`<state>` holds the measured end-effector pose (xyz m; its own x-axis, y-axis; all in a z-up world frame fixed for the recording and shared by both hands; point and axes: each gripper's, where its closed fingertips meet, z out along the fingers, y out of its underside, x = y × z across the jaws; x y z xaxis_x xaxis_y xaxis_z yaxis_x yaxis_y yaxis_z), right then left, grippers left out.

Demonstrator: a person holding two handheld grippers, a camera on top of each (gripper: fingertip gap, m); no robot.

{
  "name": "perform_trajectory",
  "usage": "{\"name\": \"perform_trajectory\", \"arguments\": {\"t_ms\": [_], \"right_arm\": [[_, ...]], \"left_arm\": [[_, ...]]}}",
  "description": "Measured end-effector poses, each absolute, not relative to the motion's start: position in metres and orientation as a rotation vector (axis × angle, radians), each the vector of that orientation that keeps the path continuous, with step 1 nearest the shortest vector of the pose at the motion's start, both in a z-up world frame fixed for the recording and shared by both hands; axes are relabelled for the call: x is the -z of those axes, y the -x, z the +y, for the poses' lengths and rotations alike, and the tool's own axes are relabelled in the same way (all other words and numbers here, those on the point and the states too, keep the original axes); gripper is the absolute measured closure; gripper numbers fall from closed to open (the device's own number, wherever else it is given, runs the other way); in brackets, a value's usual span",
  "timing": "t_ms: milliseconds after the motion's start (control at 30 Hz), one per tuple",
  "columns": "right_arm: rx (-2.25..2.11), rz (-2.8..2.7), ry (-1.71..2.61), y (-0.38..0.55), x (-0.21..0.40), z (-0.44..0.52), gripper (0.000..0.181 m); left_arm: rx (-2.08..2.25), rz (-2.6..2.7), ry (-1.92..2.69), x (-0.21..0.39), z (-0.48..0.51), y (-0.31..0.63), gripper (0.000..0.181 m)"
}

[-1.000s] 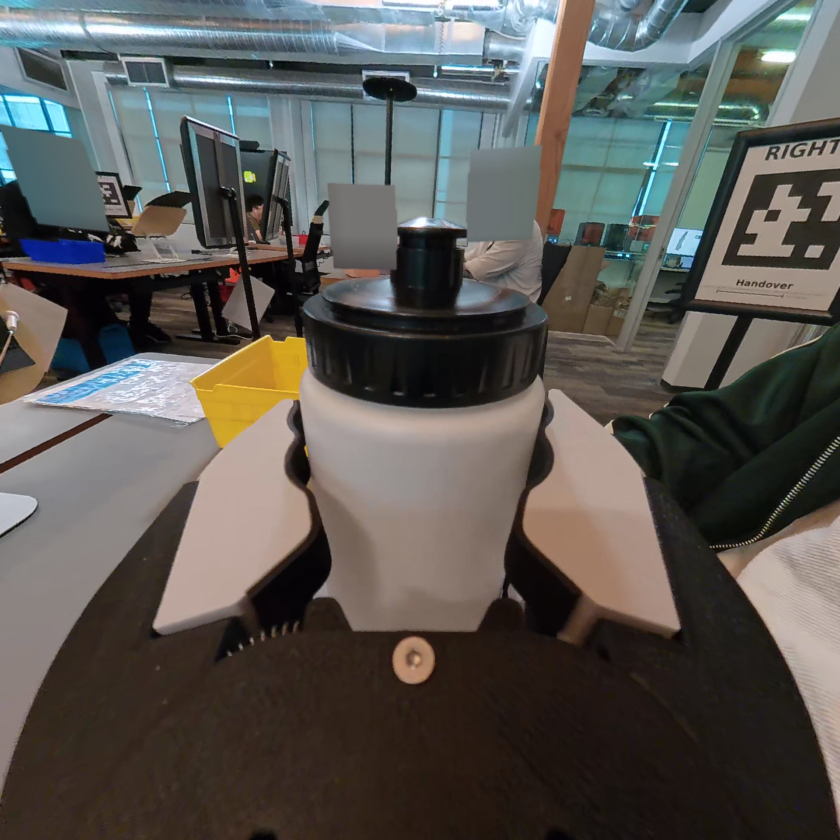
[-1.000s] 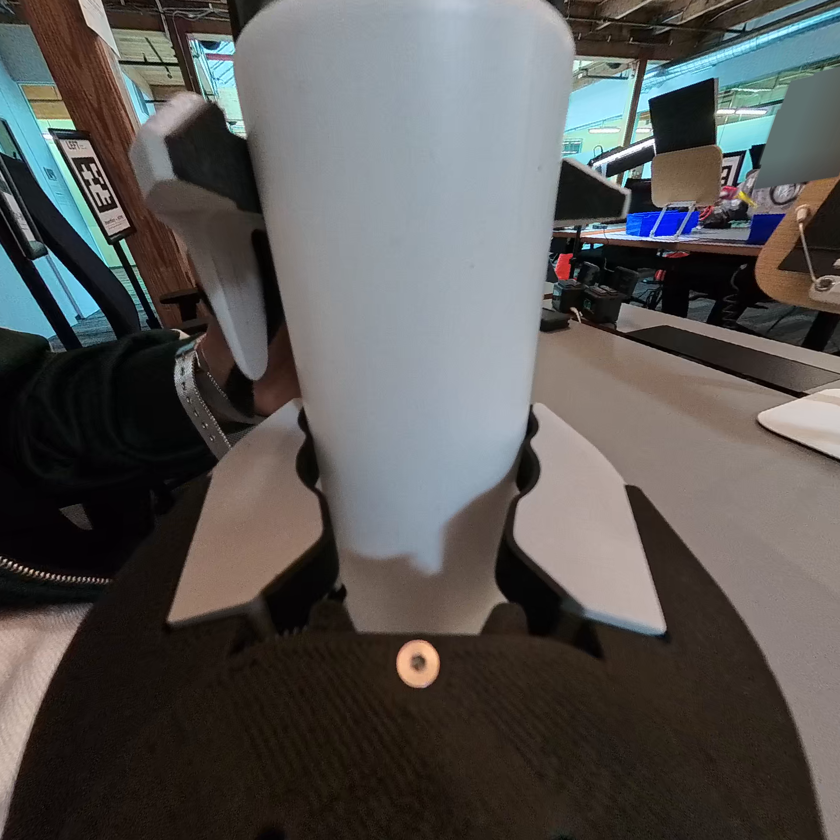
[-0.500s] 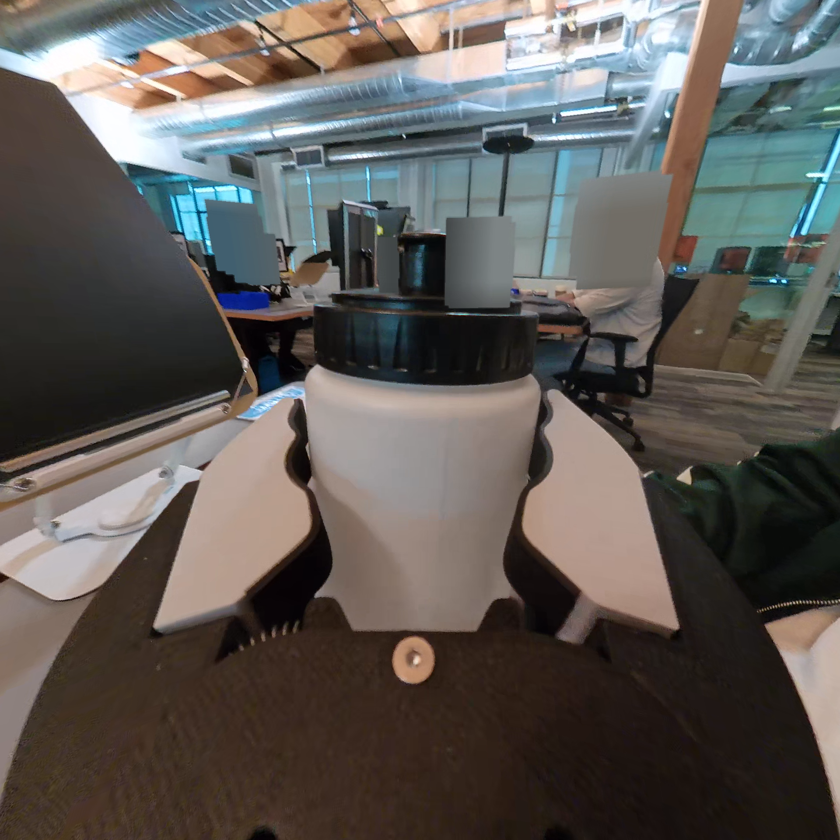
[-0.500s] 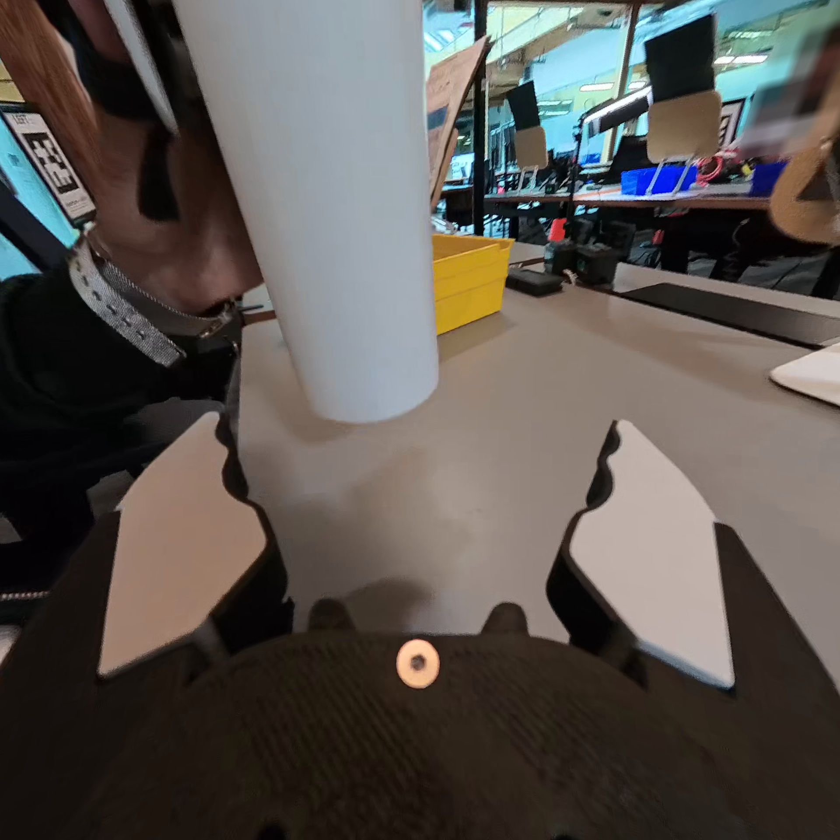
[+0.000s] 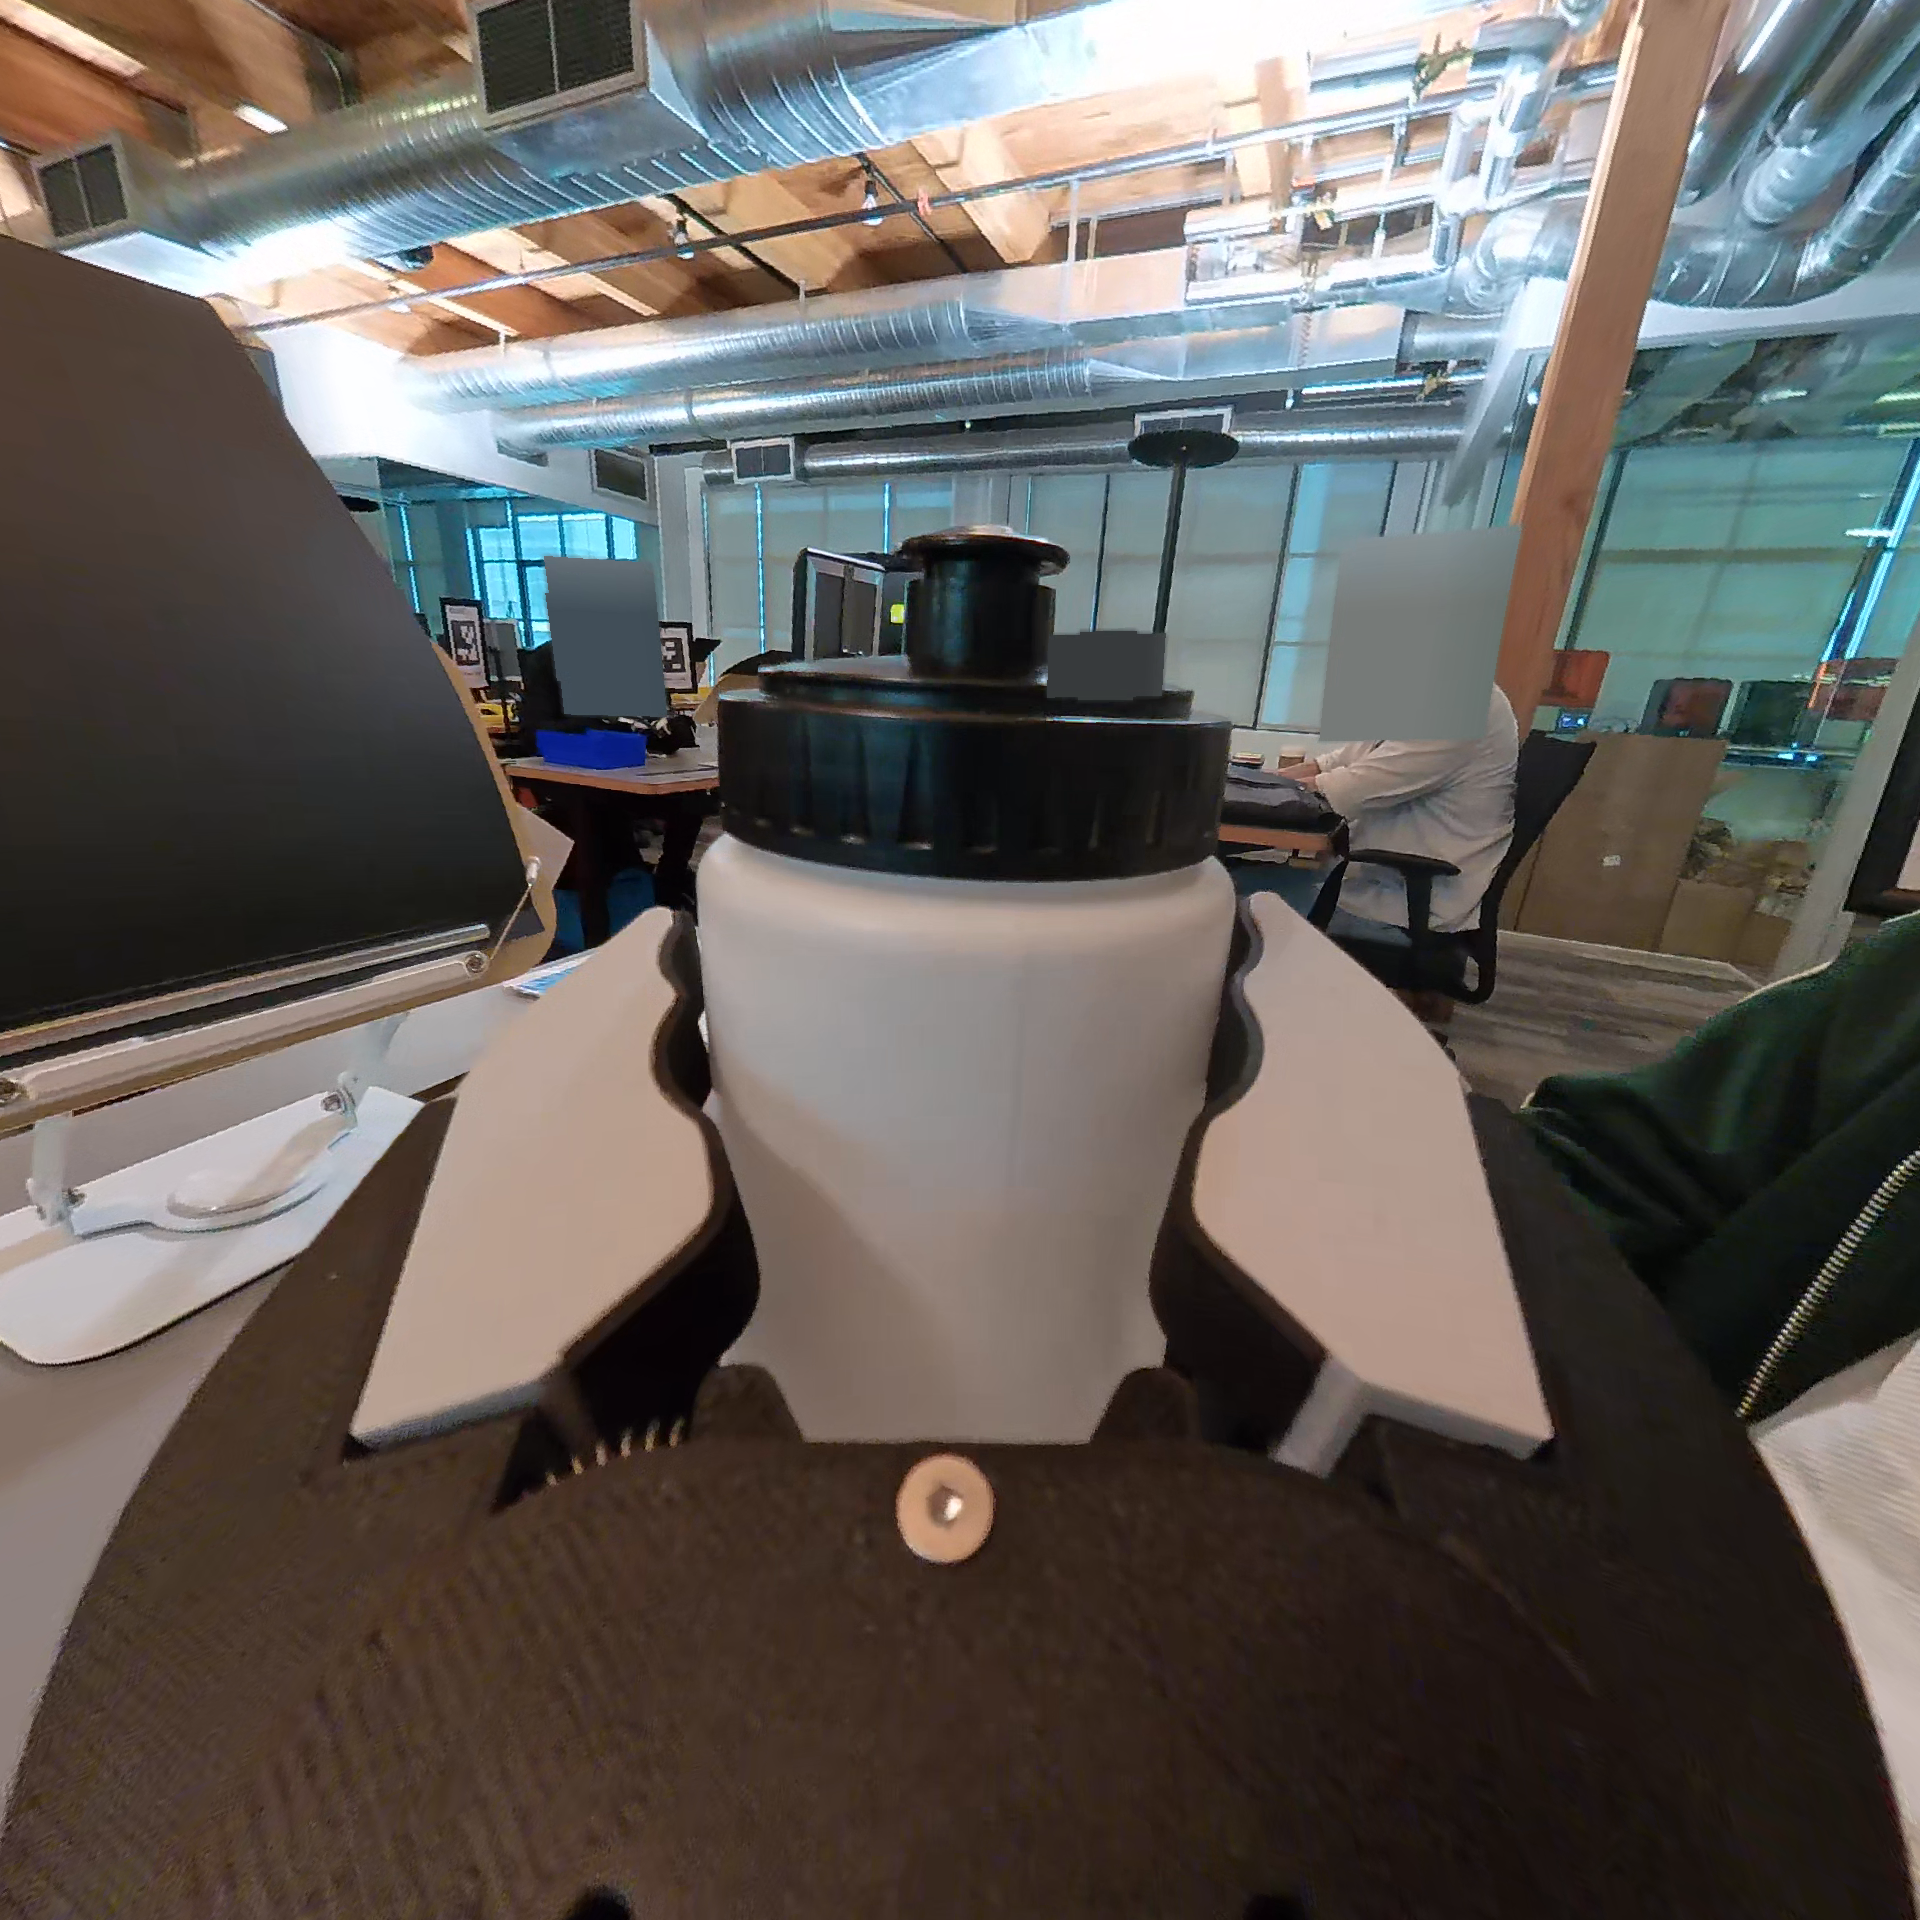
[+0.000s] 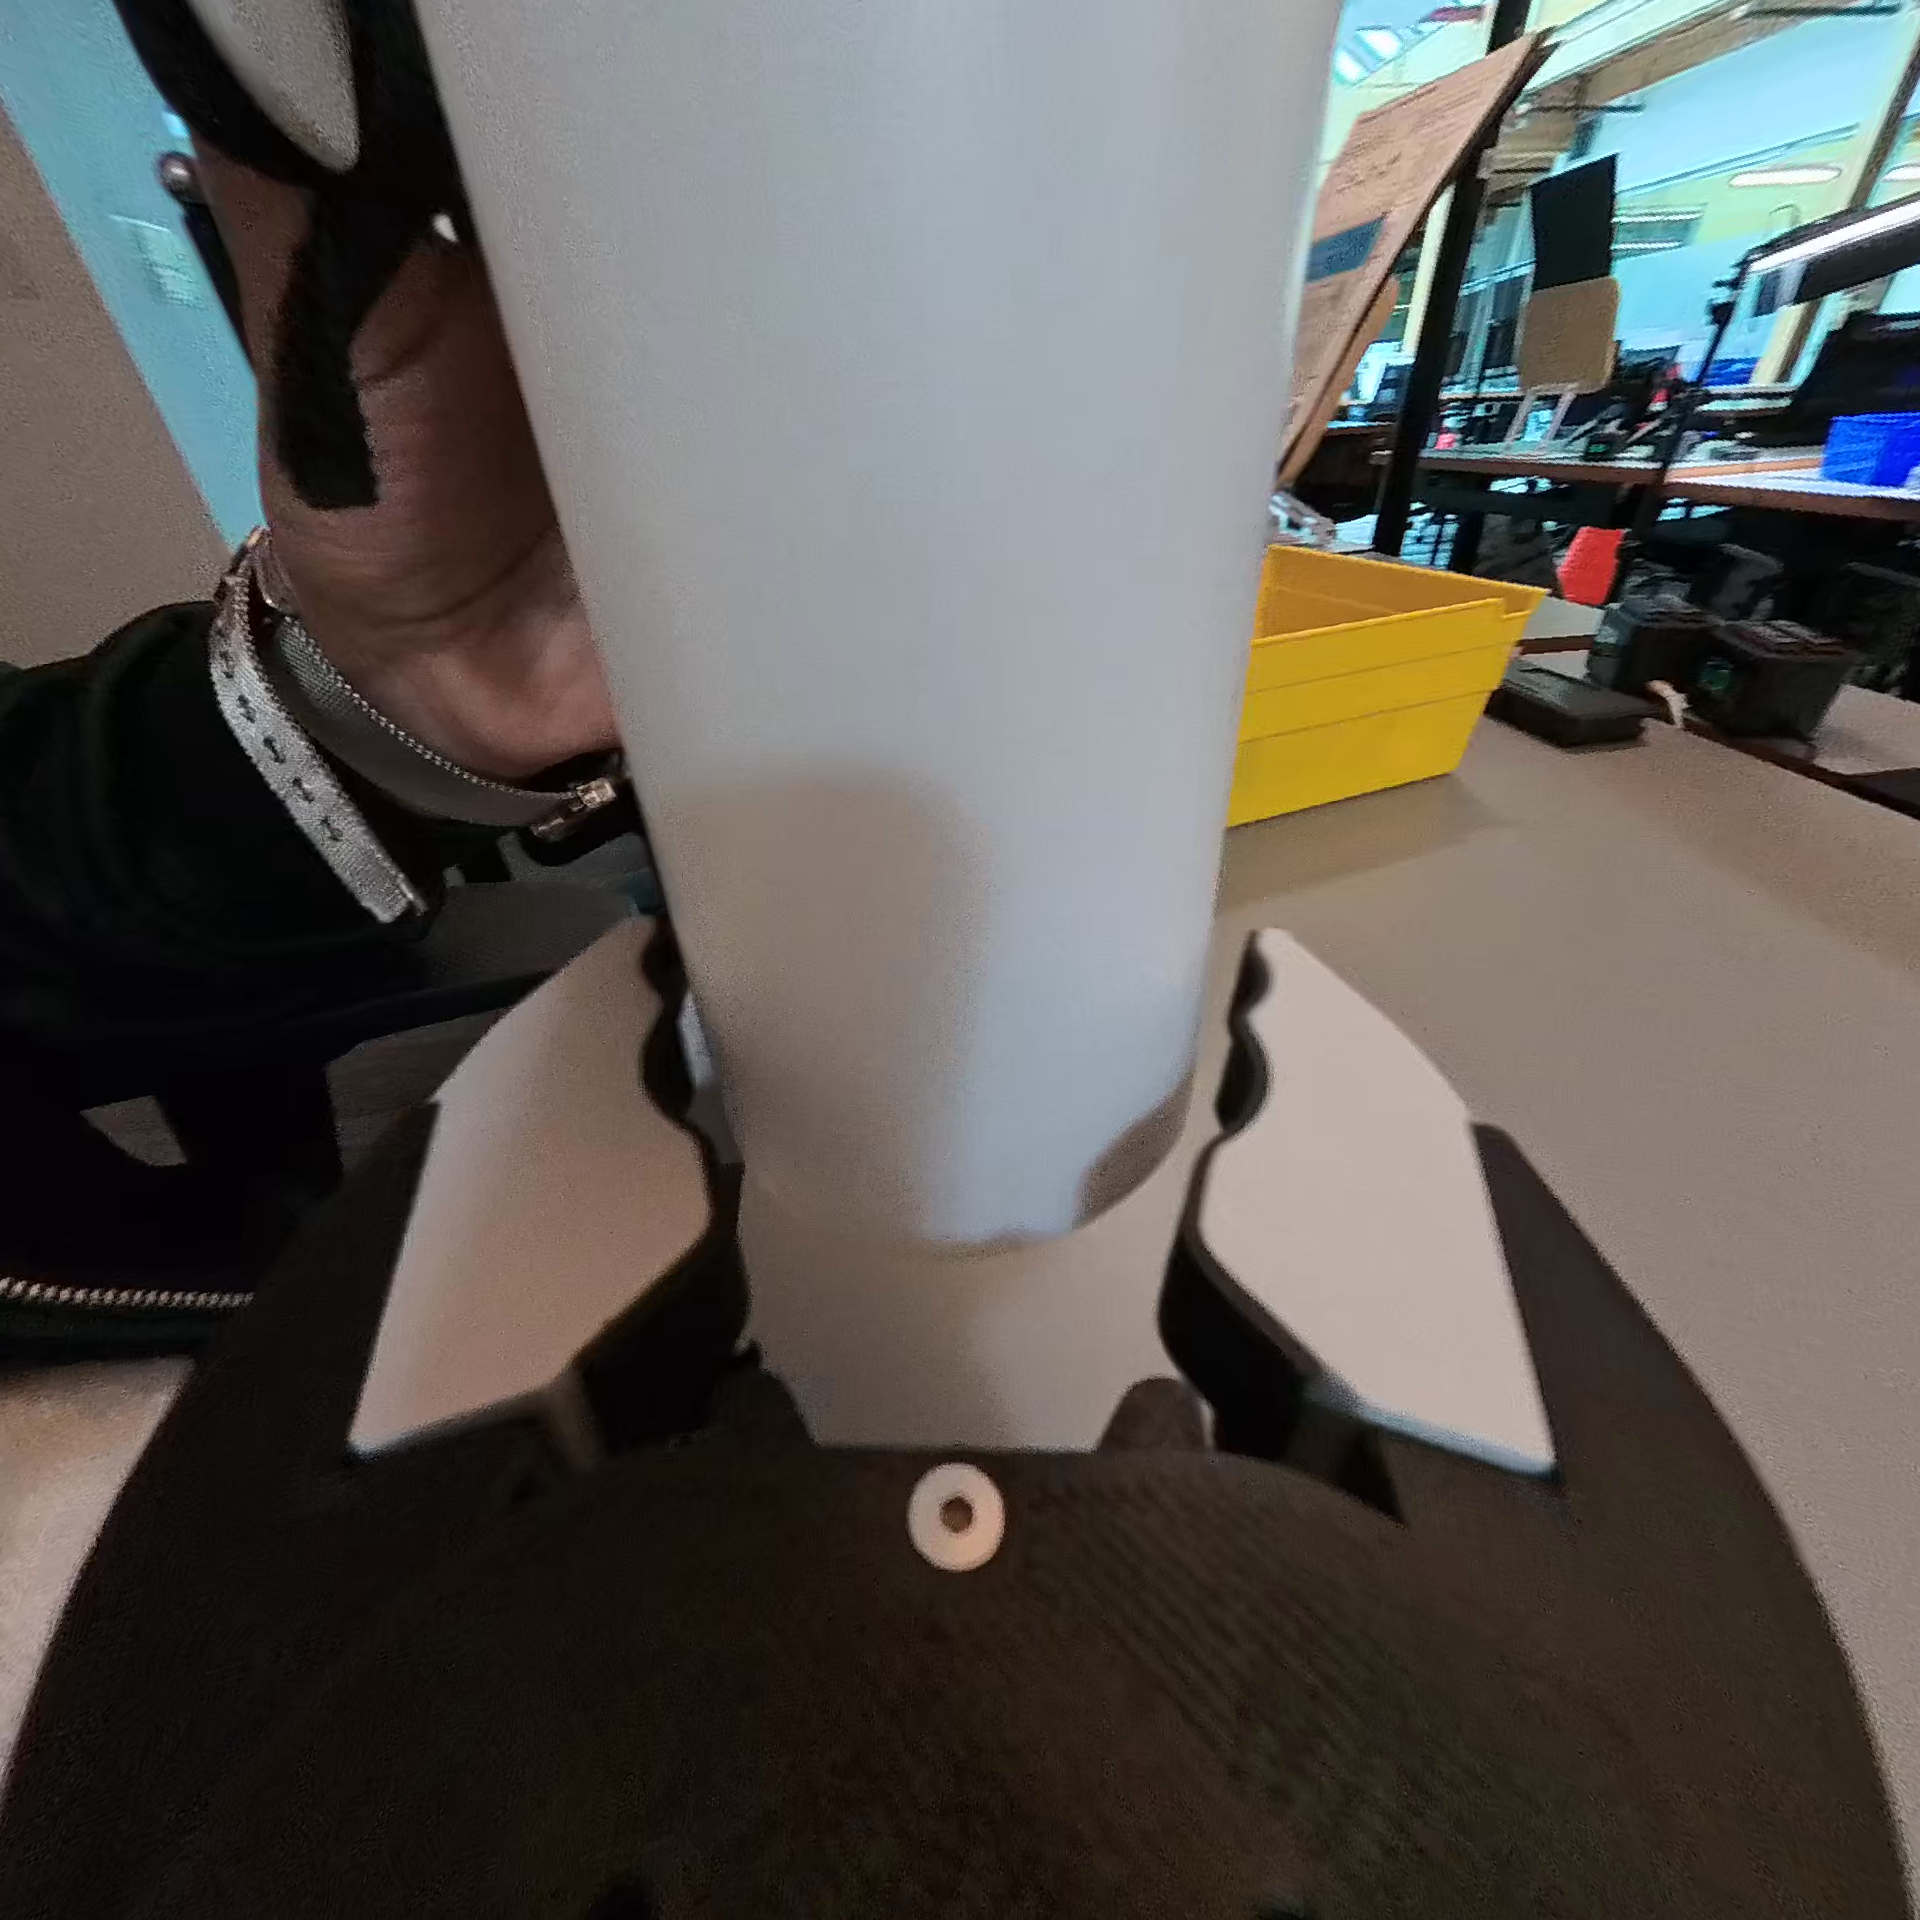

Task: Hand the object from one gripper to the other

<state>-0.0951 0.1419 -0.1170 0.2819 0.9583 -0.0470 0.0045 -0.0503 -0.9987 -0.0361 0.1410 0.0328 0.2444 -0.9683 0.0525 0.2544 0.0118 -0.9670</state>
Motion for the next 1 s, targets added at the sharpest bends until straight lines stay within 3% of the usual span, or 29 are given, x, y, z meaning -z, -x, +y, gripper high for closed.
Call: {"name": "perform_trajectory", "arguments": {"t_ms": [33, 300, 433, 667, 833, 1000], "right_arm": [[-1.041, -0.998, 1.368, 0.096, 0.117, 0.139, 0.087], [-1.026, -1.007, 1.334, 0.095, 0.105, 0.136, 0.089], [-1.083, -0.951, 1.31, 0.091, 0.094, 0.136, 0.09], [-1.081, -0.9, 1.262, 0.078, 0.081, 0.141, 0.092], [-1.078, -0.921, 1.262, 0.078, 0.084, 0.142, 0.092], [-1.037, -0.968, 1.258, 0.084, 0.088, 0.135, 0.093]], "left_arm": [[1.149, 0.825, 1.145, -0.033, 0.14, 0.036, 0.084], [1.146, 0.82, 1.102, -0.044, 0.134, 0.04, 0.084], [1.046, 0.837, 1.138, -0.042, 0.139, 0.036, 0.048], [1.01, 0.886, 1.16, -0.036, 0.142, 0.031, 0.035], [1.089, 0.918, 1.175, -0.03, 0.138, 0.027, 0.047], [1.135, 0.972, 1.208, -0.016, 0.135, 0.021, 0.074]]}}
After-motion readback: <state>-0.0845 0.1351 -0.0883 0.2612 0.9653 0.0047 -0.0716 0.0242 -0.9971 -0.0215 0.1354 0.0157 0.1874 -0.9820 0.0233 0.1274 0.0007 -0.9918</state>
